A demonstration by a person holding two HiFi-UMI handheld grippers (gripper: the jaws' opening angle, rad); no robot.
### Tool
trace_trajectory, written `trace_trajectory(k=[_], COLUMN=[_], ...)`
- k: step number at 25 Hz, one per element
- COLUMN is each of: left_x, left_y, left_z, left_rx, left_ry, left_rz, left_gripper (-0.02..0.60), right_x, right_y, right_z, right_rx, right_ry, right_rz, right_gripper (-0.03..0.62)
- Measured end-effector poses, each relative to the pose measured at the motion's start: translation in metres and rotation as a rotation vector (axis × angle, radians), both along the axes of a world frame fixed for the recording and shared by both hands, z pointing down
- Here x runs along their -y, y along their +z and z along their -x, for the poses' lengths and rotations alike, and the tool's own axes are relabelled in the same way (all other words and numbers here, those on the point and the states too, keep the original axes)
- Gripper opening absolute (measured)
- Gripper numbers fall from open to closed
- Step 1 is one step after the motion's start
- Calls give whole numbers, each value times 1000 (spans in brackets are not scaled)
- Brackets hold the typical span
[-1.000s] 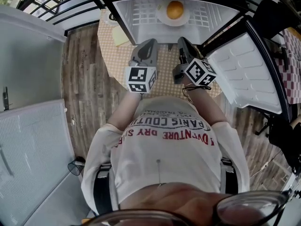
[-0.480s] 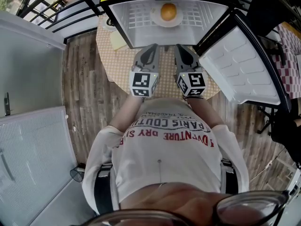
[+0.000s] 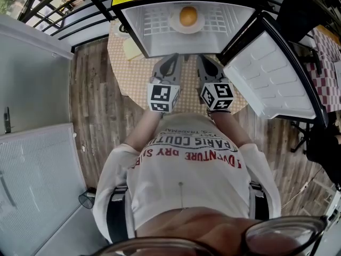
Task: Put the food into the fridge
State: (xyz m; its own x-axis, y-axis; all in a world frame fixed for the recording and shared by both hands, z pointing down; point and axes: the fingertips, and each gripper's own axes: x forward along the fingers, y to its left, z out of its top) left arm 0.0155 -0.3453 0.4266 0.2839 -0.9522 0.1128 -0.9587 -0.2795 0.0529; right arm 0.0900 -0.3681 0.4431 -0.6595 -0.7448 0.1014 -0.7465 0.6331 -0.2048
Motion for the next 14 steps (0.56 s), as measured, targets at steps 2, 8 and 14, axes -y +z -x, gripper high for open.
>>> trace_trajectory(k=[2,8,14], left_x=[1,2,6], left_y=[0,2,3], left_z=[-1,0,5], left_rx=[3,12,-2], left_ry=[2,-1,-12], left_rz=[1,13,13], left_gripper=[28,28,28], right_x=[2,3,9], right_y=[-1,4,8], right_z=[0,6,9], right_rx=[-1,3,-3], right_ry=[0,-24,-34], right_rz=[-2,20,41], right_gripper=[26,26,26])
